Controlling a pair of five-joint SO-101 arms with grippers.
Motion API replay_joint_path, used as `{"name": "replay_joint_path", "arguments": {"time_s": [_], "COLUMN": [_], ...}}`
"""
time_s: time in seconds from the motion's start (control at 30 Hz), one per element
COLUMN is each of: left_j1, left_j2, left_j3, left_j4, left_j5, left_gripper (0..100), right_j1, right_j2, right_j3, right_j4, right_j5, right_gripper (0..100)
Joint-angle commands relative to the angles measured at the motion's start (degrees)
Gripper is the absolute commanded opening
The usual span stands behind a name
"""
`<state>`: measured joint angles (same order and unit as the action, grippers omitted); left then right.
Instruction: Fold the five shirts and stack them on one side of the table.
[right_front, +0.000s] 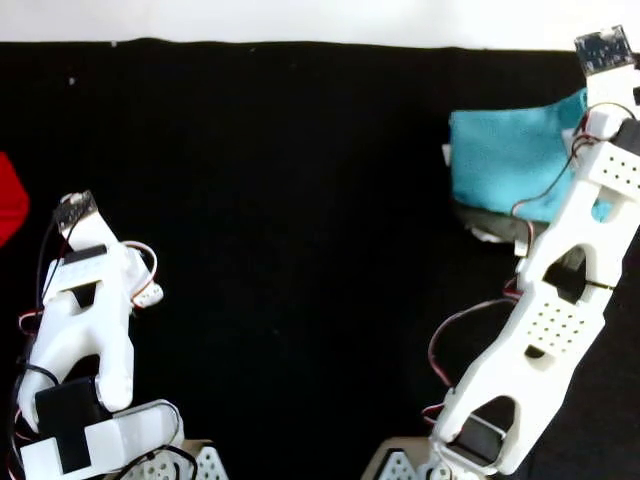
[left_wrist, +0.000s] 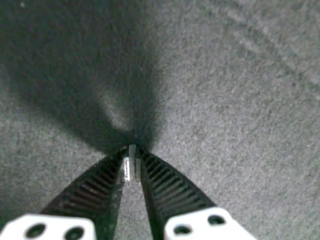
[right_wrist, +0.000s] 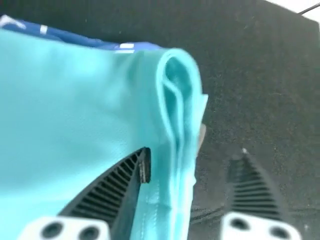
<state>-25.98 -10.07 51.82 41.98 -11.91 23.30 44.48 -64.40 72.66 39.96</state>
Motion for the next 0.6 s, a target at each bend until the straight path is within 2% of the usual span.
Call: {"name": "replay_joint_path", "arguments": {"time_s": [0.0,0.1,0.2,0.43,0.57], "left_j1": [-0.31,-0.31,-0.31,-0.31,-0.31], "left_j2": [-0.48,-0.48,-0.48,-0.48,-0.48], "left_j3": [0.13,0.13,0.13,0.13,0.13], "left_j4": [-1.14,-1.14,-1.14,-1.14,-1.14], "left_j5": [0.35,0.35,0.35,0.35,0.35], "left_gripper": [1,1,1,1,1], "right_j1": [0.4,0.31,-0.57,-4.97,-5.67], "right_j2": [-2.77,-2.68,-2.77,-2.68,-3.03], "right_j3": [-7.16,-14.02,-21.32,-34.24,-34.86], "right_j4": [1.45,4.88,12.09,28.09,28.62], "right_j5": [-6.42,-12.92,-15.82,-15.91,-16.09], "right_gripper": [31.0,31.0,31.0,31.0,31.0]}}
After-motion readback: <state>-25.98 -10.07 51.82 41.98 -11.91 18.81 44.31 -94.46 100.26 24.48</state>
